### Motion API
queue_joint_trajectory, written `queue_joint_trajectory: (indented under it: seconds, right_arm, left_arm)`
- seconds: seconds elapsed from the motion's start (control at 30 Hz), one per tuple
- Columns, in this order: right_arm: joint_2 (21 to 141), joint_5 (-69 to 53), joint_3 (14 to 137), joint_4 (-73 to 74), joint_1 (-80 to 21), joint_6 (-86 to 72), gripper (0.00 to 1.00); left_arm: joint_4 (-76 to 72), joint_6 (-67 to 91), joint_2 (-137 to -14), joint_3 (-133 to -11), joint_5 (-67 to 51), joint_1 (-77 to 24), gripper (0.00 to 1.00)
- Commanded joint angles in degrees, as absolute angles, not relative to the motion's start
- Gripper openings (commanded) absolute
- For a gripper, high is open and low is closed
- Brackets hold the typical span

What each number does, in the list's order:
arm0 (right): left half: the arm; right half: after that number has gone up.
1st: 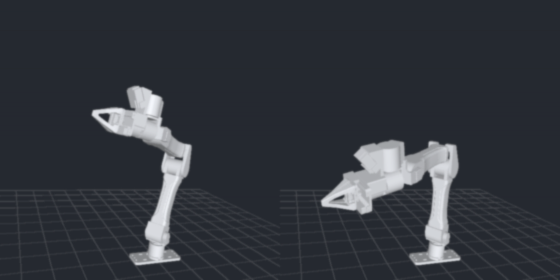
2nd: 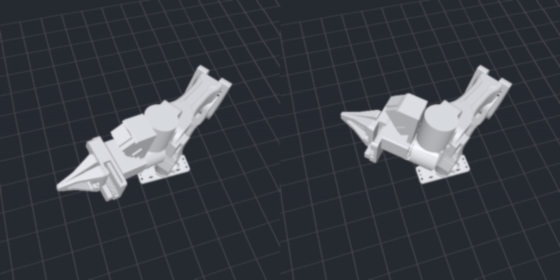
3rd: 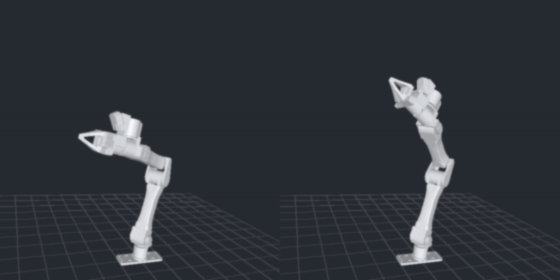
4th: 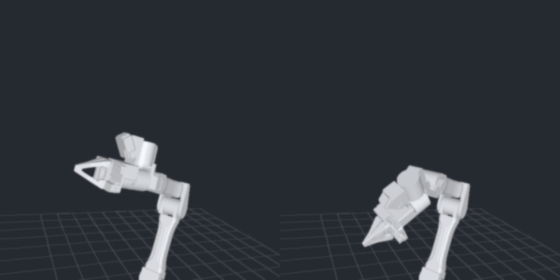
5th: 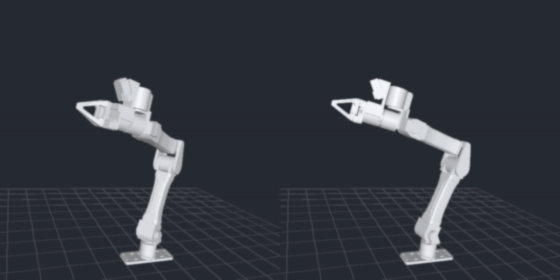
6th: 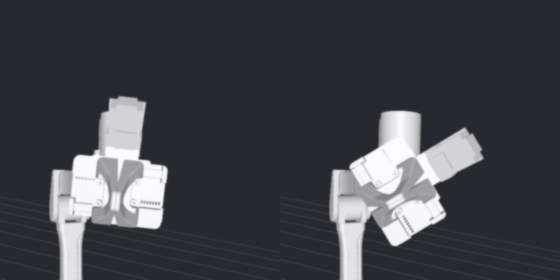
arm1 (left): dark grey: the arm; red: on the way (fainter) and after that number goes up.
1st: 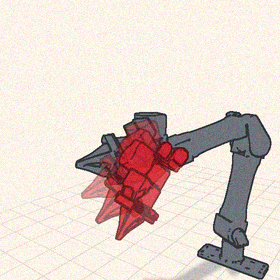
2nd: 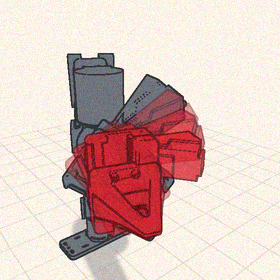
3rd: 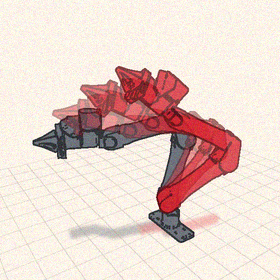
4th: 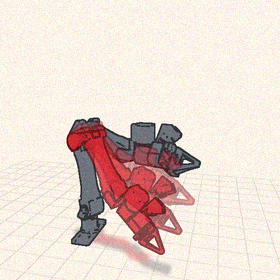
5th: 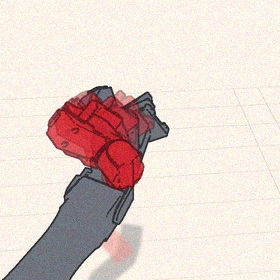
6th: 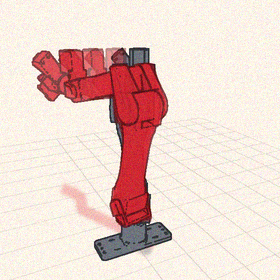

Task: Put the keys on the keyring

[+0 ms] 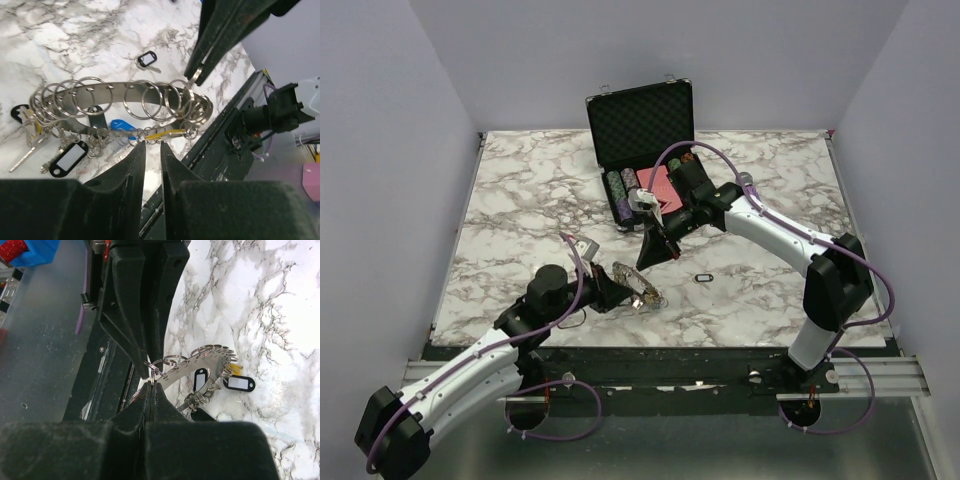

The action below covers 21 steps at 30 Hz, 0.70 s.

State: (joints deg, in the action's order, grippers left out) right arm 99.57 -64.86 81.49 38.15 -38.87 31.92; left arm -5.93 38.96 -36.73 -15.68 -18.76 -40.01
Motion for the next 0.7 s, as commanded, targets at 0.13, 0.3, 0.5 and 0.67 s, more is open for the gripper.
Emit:
queue_joint_trajectory:
  seconds: [0.13,0.3,0.5,0.67]
  right_arm:
    - [98.0,-68.2,83.3,36.7,-38.5,31.1,0.00]
    - [98.0,-68.2,83.2,36.6,-38.5,30.9,0.00]
    - [98.0,-68.4,83.0,35.9,-38.4,30.4,0.00]
    - [97.8,-68.0,83.1,35.9,-38.5,30.2,0.00]
  left_arm:
    - [-9.2,41.5,-35.4,-17.4,-6.2,-40.3,0.26]
    - [-12.0,44.6,-32.0,-16.2,-5.4,-40.3,0.27]
    - [-13.3,47.1,-31.4,-15.8,-4.0,-40.3,0.28]
    - [-8.0,47.9,-30.4,-16.1,2.2,-40.1,0.29]
